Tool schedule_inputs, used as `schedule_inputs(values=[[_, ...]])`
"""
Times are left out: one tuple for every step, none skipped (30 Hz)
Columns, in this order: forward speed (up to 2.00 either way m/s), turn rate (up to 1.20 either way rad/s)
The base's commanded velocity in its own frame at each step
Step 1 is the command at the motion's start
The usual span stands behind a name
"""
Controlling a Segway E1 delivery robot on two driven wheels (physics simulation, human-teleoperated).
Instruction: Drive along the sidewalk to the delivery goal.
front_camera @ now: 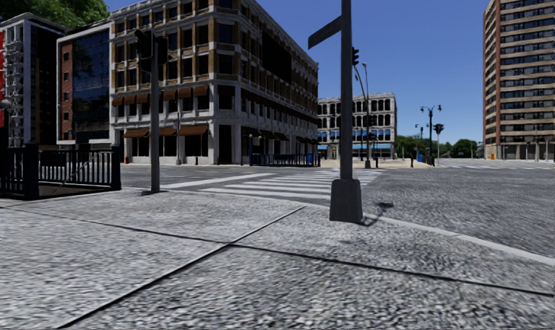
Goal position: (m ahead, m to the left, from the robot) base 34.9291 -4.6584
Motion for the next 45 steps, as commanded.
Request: schedule_inputs(values=[[2.00,0.50],[2.00,0.50],[2.00,0.50],[2.00,0.50],[2.00,0.46],[2.00,0.30],[2.00,0.16],[2.00,0.16],[2.00,0.00],[2.00,0.00],[2.00,0.00],[2.00,0.00],[2.00,0.00],[2.00,0.00],[2.00,0.00],[2.00,0.00],[2.00,0.00],[2.00,0.00],[2.00,0.00],[2.00,0.00],[2.00,0.00],[2.00,0.00],[2.00,0.00],[2.00,0.00],[2.00,0.00],[2.00,0.00],[2.00,0.00],[2.00,0.00],[2.00,0.00],[2.00,0.00],[2.00,0.00],[2.00,0.00],[2.00,0.00],[2.00,0.00],[2.00,0.00],[2.00,0.00],[2.00,0.00],[2.00,0.00],[2.00,0.00],[2.00,0.00],[2.00,0.00],[2.00,0.00],[2.00,0.00],[2.00,0.00],[2.00,0.00]])
